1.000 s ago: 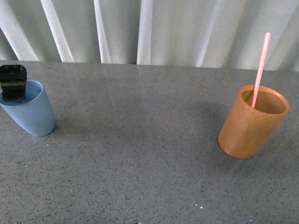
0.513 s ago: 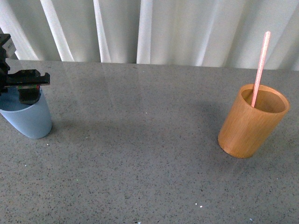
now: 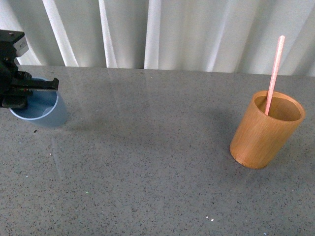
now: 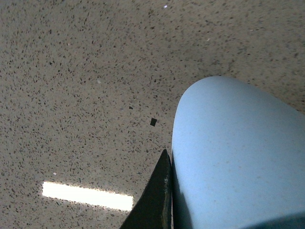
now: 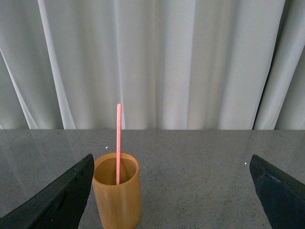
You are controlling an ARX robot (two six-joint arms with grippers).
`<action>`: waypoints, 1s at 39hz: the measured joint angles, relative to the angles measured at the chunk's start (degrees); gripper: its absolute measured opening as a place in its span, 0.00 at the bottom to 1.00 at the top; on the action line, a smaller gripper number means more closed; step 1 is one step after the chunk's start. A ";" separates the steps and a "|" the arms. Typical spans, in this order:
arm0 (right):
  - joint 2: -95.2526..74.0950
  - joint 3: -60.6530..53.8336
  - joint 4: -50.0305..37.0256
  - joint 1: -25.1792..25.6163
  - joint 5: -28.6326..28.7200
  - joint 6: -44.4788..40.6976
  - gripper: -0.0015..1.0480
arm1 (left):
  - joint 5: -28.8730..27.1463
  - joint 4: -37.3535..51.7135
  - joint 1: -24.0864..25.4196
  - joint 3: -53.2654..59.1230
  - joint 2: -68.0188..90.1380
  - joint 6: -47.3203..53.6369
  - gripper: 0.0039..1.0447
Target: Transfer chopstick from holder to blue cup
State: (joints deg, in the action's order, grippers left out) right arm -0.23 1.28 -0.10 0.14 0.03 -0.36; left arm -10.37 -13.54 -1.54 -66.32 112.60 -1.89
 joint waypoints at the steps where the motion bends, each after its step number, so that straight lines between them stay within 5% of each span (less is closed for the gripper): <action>1: 0.00 0.00 0.00 0.00 0.02 0.00 0.90 | 0.31 -0.44 -0.33 0.00 -0.85 0.39 0.03; 27: 0.00 0.00 0.00 0.00 0.02 0.00 0.90 | 3.85 -8.74 -29.44 -4.42 -3.13 5.55 0.03; 39: 0.00 0.00 0.00 0.00 0.02 0.00 0.90 | 0.79 -8.24 -31.71 -10.25 8.31 4.76 0.03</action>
State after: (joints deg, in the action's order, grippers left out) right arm -0.23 1.28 -0.10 0.14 0.05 -0.36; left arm -9.58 -21.78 -33.26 -76.58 120.90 2.87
